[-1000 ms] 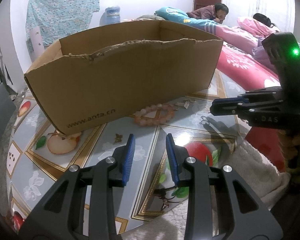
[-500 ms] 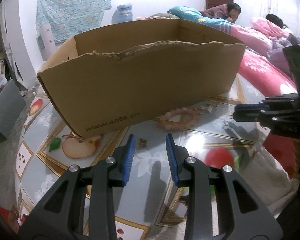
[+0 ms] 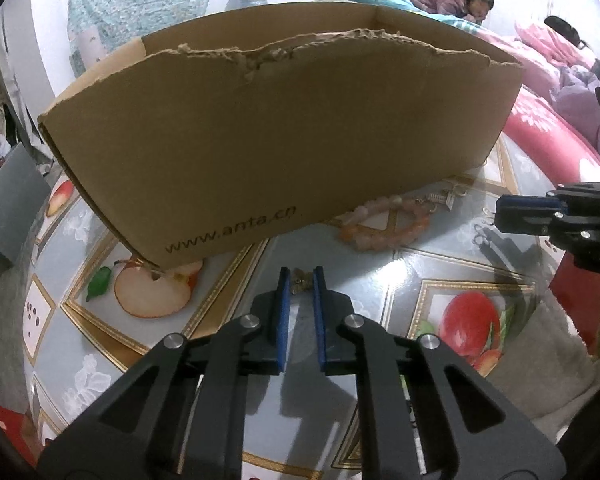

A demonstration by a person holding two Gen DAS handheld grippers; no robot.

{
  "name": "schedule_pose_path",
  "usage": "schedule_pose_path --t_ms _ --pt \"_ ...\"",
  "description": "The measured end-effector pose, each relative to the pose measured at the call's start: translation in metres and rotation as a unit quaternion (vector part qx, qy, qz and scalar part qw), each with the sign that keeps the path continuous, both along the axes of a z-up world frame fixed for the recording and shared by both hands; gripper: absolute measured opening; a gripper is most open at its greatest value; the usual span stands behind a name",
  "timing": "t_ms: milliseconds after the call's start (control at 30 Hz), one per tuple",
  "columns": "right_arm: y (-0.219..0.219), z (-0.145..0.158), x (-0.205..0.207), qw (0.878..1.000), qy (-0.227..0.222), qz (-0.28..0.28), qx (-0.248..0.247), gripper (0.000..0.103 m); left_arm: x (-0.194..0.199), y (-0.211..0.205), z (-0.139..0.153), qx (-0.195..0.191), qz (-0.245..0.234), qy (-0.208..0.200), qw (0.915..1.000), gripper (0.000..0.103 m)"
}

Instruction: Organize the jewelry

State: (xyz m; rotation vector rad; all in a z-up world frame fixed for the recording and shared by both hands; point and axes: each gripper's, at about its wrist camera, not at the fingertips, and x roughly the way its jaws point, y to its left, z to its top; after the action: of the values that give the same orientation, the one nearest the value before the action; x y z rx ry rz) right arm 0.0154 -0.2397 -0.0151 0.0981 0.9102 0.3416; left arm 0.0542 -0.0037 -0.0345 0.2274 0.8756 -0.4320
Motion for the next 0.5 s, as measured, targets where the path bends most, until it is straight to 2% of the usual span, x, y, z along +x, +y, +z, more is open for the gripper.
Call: schedule_pose_path --t_ms 333,500 --pt "-0.0003 -0.0031 0.002 1.0 0.002 -0.001 0.004 0.011 0.0073 -0.0056 0.0028 0.002 -0.008 0.004 1.0 0.007" --pt "-0.0014 -0.0031 0.002 1.0 0.0 -0.004 0.006 0.011 0.0104 -0.0045 0.0019 -0.015 -0.002 0.009 0.9998 0.006"
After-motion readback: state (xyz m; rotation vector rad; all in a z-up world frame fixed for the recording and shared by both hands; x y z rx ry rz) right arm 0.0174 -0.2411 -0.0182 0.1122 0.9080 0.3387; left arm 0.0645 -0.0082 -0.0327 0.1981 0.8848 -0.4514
